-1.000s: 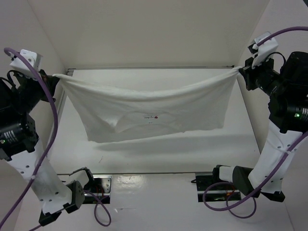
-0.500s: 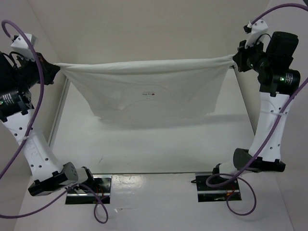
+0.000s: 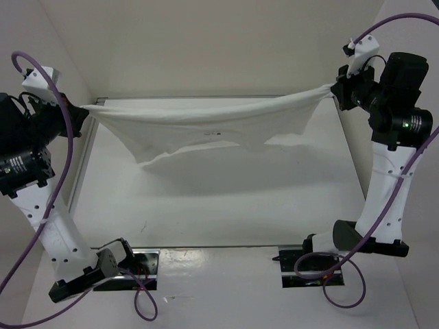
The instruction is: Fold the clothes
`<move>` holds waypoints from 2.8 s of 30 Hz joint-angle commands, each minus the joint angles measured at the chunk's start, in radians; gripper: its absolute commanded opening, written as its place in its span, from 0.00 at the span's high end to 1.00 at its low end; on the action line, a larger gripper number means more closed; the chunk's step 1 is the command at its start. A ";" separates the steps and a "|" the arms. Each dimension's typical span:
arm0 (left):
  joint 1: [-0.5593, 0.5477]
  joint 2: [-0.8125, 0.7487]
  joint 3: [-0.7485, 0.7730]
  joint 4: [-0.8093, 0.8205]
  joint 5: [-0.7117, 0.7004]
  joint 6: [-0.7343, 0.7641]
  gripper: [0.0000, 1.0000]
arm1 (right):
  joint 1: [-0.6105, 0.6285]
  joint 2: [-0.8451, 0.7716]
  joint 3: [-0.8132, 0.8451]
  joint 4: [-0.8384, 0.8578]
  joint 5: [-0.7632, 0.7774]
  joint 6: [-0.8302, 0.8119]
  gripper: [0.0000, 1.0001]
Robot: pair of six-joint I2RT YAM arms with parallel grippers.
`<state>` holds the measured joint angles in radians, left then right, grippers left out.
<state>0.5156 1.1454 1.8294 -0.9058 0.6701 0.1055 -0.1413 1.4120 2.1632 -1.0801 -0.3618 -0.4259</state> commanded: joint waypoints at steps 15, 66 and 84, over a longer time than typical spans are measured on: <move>0.011 -0.207 -0.121 -0.065 0.034 0.082 1.00 | 0.028 -0.156 -0.065 -0.181 -0.037 -0.131 1.00; -0.385 1.097 0.281 0.185 -0.305 0.023 0.97 | 0.115 1.024 0.113 0.402 0.258 0.025 1.00; -0.335 1.214 0.599 0.084 -0.276 -0.075 0.25 | 0.086 1.167 0.561 0.234 0.269 0.205 0.25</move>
<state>0.1860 2.4348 2.4199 -0.7925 0.3859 0.0448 -0.0399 2.6762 2.6976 -0.7773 -0.0521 -0.2367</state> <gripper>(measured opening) 0.738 0.744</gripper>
